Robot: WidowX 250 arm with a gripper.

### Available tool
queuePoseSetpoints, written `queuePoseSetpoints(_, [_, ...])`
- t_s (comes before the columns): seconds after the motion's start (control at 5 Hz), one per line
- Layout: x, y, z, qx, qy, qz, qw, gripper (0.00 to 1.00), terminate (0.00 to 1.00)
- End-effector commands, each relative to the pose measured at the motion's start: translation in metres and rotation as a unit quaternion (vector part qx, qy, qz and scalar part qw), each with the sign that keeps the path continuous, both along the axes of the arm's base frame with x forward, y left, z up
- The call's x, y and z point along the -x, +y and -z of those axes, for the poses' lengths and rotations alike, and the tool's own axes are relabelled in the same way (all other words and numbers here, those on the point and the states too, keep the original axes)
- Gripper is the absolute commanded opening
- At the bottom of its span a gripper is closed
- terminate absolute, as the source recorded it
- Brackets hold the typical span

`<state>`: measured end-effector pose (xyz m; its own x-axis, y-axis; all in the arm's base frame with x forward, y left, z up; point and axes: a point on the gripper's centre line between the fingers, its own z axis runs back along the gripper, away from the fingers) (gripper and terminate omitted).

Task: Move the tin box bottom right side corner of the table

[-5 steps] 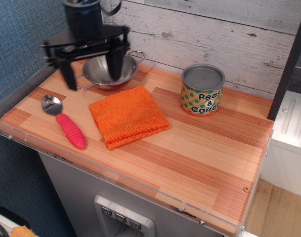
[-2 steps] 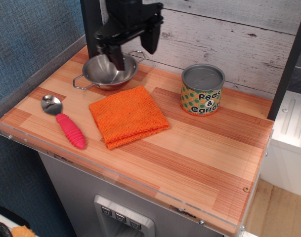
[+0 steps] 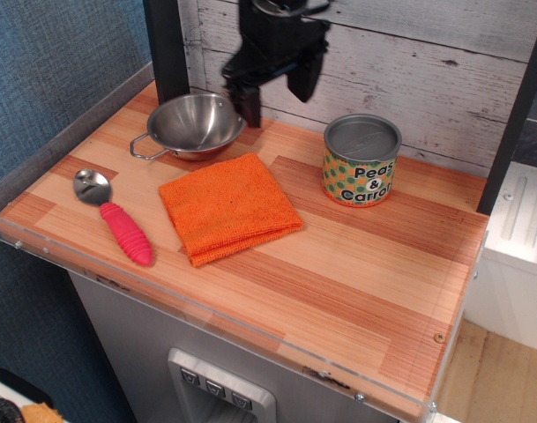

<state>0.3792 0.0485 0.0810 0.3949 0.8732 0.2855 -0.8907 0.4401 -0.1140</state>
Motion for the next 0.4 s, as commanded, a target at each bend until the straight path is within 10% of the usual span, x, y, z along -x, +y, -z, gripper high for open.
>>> queuePoseSetpoints(0.0, [-0.0306,-0.0103,-0.015,-0.015,-0.022,0.005,0.9996,1.0,0.0])
queuePoseSetpoints(0.2, [-0.0365,-0.0156,-0.0125,-0.008,-0.026,0.022,0.9994,1.0,0.0])
